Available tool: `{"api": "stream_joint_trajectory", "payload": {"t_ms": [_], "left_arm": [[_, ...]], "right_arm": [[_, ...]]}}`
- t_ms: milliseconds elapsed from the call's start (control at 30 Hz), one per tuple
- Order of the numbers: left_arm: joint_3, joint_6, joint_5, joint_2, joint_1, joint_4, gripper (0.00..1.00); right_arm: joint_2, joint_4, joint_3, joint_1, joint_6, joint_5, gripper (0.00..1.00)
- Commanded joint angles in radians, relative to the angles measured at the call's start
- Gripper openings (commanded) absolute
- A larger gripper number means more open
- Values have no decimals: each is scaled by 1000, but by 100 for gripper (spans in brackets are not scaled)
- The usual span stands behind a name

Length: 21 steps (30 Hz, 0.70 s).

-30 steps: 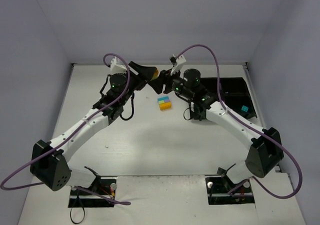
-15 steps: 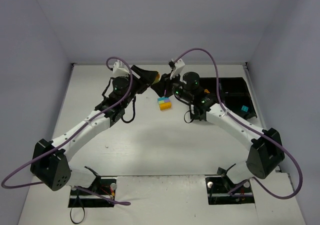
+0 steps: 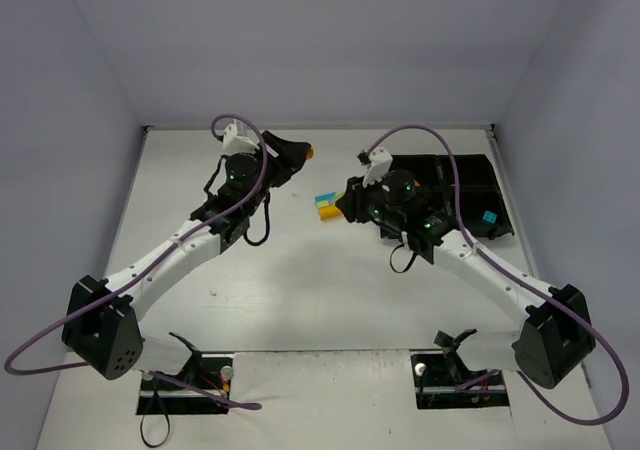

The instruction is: Sort the legos into containers by color

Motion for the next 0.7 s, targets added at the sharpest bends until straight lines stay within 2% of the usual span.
{"api": "stream_joint_trajectory", "payload": {"t_ms": [0, 167, 333, 367, 400, 467, 533, 633, 667], "left_arm": [[31, 107, 10, -16, 1, 83, 0], [22, 251, 79, -28, 3, 57, 0], [3, 403, 266, -48, 3, 30, 0], [-4, 455, 289, -59, 3, 29, 0], [-11, 542, 346, -67, 3, 12, 0], [-2, 572, 377, -67, 1, -18, 0], [9, 662, 404, -67, 1, -63, 0], [14, 790, 460, -68, 0, -89, 0], [12, 819, 473, -70, 0, -91, 0]], "right_arm": [[-52, -54, 3, -91, 17, 149, 0], [-29, -140, -13, -252, 66, 251, 0], [54, -171, -17, -342, 117, 262, 0], [68, -171, -17, -350, 122, 263, 5], [109, -175, -13, -368, 135, 272, 16], [132, -185, 0, -381, 142, 275, 30], [146, -197, 16, -387, 151, 272, 44], [136, -198, 32, -384, 140, 237, 57], [117, -198, 46, -384, 137, 228, 58]]}}
